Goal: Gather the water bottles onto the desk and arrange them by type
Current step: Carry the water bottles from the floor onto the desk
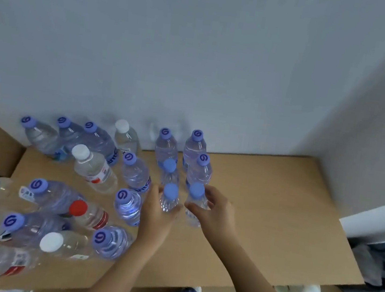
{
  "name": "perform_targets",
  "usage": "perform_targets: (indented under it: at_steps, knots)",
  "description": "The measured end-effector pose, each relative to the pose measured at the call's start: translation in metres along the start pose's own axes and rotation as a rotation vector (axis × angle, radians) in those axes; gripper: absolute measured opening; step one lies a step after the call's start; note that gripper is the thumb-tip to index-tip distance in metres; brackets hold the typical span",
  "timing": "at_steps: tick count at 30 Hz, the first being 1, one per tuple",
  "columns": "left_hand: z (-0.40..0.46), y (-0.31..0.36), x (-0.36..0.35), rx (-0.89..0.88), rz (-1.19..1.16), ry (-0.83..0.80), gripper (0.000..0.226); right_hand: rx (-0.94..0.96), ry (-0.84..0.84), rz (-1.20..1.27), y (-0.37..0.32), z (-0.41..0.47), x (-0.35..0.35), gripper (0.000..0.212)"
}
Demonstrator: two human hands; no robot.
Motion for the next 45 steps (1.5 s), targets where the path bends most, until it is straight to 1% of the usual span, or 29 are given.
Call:
perform_targets:
  at_steps: [5,9,13,18,20,23,27,30,32,36,40,41,43,45]
  knots:
    - [0.003,-0.021,-0.006,0.099,-0.025,0.081,0.049,-0.005,-0.095,0.013,0.021,0.023,-0.010,0.033]
    - [0.006,-0.026,-0.009,0.138,-0.043,0.138,0.049,-0.019,-0.141,0.031,0.032,0.031,-0.014,0.032]
    - [0.007,-0.025,-0.014,0.145,-0.035,0.161,0.050,-0.012,-0.178,0.063,0.034,0.034,-0.013,0.031]
    - [0.004,-0.030,-0.013,0.155,-0.024,0.171,0.048,-0.007,-0.234,0.039,0.033,0.031,-0.010,0.031]
    - [0.003,-0.030,-0.011,0.147,-0.014,0.158,0.046,-0.025,-0.239,0.019,0.031,0.029,-0.011,0.033]
    - [0.002,-0.022,-0.008,0.115,-0.014,0.129,0.048,-0.039,-0.263,-0.042,0.020,0.027,-0.009,0.043]
    - [-0.003,0.009,0.010,0.012,-0.050,0.113,0.055,0.035,-0.268,-0.131,-0.010,0.017,0.001,0.053]
    - [-0.010,0.043,0.044,-0.111,-0.129,0.151,0.054,0.104,-0.217,-0.173,-0.041,0.008,0.007,0.052]
    - [-0.017,0.062,0.073,-0.162,-0.171,0.171,0.052,0.148,-0.201,-0.163,-0.067,0.004,0.004,0.051]
    - [-0.045,0.077,0.137,-0.217,-0.213,0.192,0.051,0.249,-0.256,-0.123,-0.127,-0.009,-0.030,0.048]
    - [-0.090,0.058,0.210,-0.223,-0.219,0.270,0.052,0.361,-0.354,-0.124,-0.183,-0.030,-0.099,0.048]
    - [-0.108,0.048,0.236,-0.217,-0.204,0.300,0.052,0.383,-0.399,-0.127,-0.196,-0.037,-0.128,0.049]
    - [-0.130,0.031,0.267,-0.196,-0.200,0.335,0.051,0.400,-0.467,-0.120,-0.212,-0.049,-0.164,0.049]
    - [-0.166,0.002,0.316,-0.154,-0.205,0.405,0.053,0.435,-0.554,-0.117,-0.229,-0.067,-0.222,0.049]
Point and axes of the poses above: each hand's wrist, its own z-axis towards the middle knuckle, its own x-axis out of the back of the hand, y = z × x, the point moved 7 cm from there along z, towards the middle knuckle, and after that the axes turned 12 degrees about -y, right-handed, at the moved point
